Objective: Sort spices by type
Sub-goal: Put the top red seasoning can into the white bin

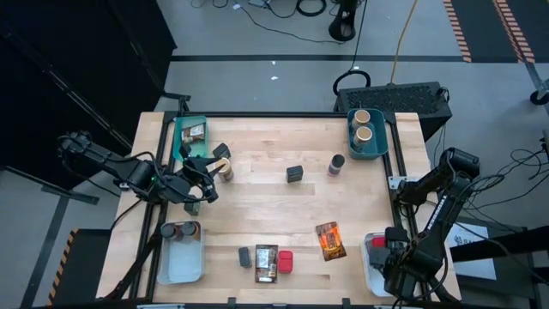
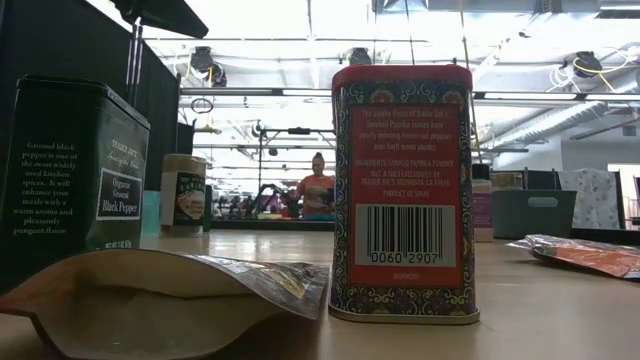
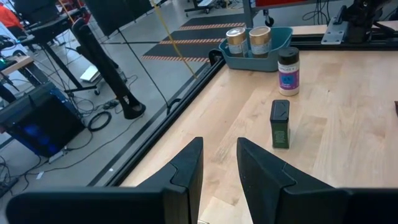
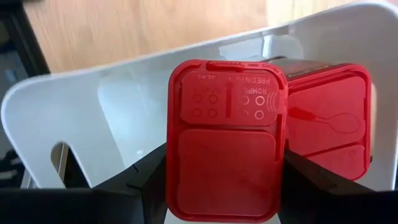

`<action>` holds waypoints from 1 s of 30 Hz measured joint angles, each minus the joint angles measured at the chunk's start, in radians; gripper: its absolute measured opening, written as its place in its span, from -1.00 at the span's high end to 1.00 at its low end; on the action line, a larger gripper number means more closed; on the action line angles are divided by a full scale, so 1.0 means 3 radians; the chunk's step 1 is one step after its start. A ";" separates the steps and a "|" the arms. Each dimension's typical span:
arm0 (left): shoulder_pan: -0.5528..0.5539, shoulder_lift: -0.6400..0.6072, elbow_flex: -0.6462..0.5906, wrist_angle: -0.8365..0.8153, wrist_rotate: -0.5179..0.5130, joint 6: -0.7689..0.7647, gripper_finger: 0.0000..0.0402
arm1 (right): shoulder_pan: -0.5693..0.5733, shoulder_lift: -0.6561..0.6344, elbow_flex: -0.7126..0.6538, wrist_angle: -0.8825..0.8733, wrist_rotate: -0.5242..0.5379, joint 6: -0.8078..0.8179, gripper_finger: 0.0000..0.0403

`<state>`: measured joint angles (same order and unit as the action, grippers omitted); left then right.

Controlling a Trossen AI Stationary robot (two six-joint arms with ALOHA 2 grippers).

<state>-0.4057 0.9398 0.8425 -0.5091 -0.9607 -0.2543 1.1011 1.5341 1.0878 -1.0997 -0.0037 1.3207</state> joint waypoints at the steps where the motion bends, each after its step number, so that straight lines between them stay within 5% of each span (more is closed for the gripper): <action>1: 0.0000 0.0000 0.0000 0.0000 -0.0004 0.0000 0.50 | -0.0003 0.0000 0.0000 -0.0006 0.0029 0.0025 -0.06; 30: -0.0001 0.0000 0.0000 0.0001 -0.0019 -0.0001 0.50 | -0.0051 0.0000 0.0000 0.0105 0.0017 0.0097 -0.11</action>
<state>-0.4061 0.9398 0.8425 -0.5087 -0.9665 -0.2544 1.0859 1.5341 1.0878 -1.0683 0.0013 1.3497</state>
